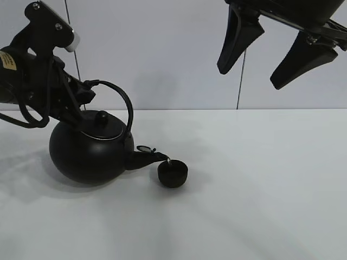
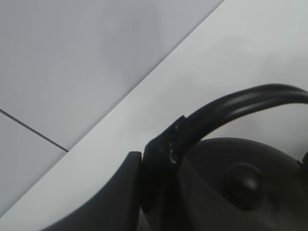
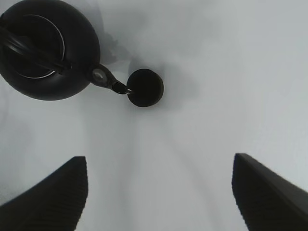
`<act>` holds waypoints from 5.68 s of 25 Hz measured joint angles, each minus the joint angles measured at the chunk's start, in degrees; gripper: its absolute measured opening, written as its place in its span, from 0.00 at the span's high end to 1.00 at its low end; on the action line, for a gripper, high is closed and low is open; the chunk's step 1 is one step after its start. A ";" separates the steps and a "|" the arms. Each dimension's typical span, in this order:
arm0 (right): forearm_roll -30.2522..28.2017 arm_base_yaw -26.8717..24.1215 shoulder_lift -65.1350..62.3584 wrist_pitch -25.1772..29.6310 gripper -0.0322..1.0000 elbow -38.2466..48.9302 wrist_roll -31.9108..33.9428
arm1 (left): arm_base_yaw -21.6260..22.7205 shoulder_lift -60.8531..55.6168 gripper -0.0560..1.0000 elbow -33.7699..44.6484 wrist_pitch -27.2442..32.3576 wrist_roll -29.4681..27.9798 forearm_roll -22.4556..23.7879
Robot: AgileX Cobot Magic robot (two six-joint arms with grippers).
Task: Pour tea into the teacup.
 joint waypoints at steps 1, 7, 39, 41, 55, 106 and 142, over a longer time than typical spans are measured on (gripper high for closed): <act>0.00 0.00 0.00 0.06 0.42 0.00 0.00 | 0.00 0.00 0.82 0.00 0.00 0.02 0.00; 0.00 0.00 0.00 0.06 0.42 0.00 0.00 | 0.00 0.00 0.82 0.00 0.04 -0.50 0.00; 0.00 0.00 0.00 0.01 0.42 0.00 0.00 | 0.00 0.00 0.82 8.93 -16.59 -23.46 -1.25; 0.00 0.00 0.00 0.01 0.42 0.00 0.00 | 0.00 0.00 0.82 10.08 -17.99 -23.46 -3.55; 0.00 0.00 0.00 0.01 0.42 0.00 0.00 | 0.00 -0.04 0.82 10.72 -19.24 -22.15 -10.45; 0.46 0.00 0.00 -0.01 0.42 0.00 0.00 | 0.00 1.72 0.82 19.35 -30.53 -17.45 -11.53; 0.91 0.00 0.00 -0.18 0.42 0.00 -0.05 | 0.00 1.67 0.82 21.16 -29.11 -17.50 -9.96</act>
